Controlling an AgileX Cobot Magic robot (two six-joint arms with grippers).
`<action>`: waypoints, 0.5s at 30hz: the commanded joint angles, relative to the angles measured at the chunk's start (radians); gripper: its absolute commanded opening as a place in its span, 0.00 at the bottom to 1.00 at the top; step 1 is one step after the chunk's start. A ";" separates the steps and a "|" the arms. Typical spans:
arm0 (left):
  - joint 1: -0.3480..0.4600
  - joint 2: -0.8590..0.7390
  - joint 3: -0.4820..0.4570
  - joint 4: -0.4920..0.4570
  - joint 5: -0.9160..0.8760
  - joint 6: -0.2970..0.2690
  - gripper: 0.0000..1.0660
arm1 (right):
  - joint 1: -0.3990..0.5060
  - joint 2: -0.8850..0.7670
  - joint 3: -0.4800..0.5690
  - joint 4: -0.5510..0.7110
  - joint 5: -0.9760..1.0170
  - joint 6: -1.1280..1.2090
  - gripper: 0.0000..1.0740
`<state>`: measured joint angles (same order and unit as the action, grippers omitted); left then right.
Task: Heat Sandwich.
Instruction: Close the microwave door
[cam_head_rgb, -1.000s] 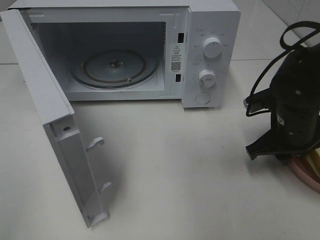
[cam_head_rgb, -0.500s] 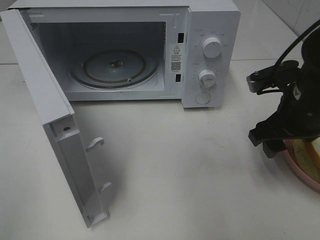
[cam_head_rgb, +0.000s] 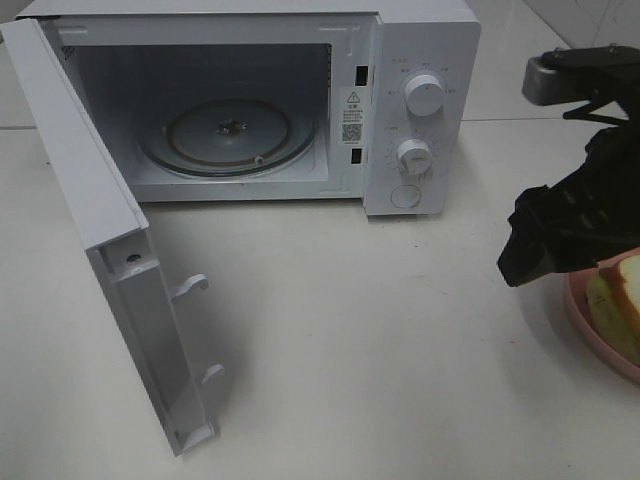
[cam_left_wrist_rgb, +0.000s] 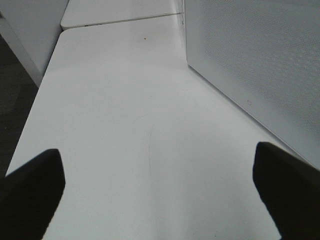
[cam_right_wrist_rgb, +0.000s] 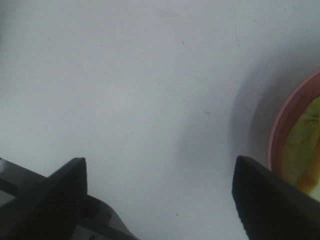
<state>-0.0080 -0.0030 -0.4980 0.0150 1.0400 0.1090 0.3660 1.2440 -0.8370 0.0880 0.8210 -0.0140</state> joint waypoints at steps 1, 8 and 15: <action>-0.003 -0.027 0.003 0.003 -0.007 -0.007 0.92 | -0.004 -0.068 -0.003 0.029 0.030 -0.034 0.71; -0.003 -0.027 0.003 0.003 -0.007 -0.007 0.92 | -0.004 -0.179 -0.003 0.029 0.075 -0.034 0.71; -0.003 -0.027 0.003 0.003 -0.007 -0.007 0.92 | -0.004 -0.327 -0.002 0.026 0.181 -0.032 0.71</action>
<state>-0.0080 -0.0030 -0.4980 0.0150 1.0400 0.1090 0.3660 0.9630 -0.8370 0.1140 0.9610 -0.0360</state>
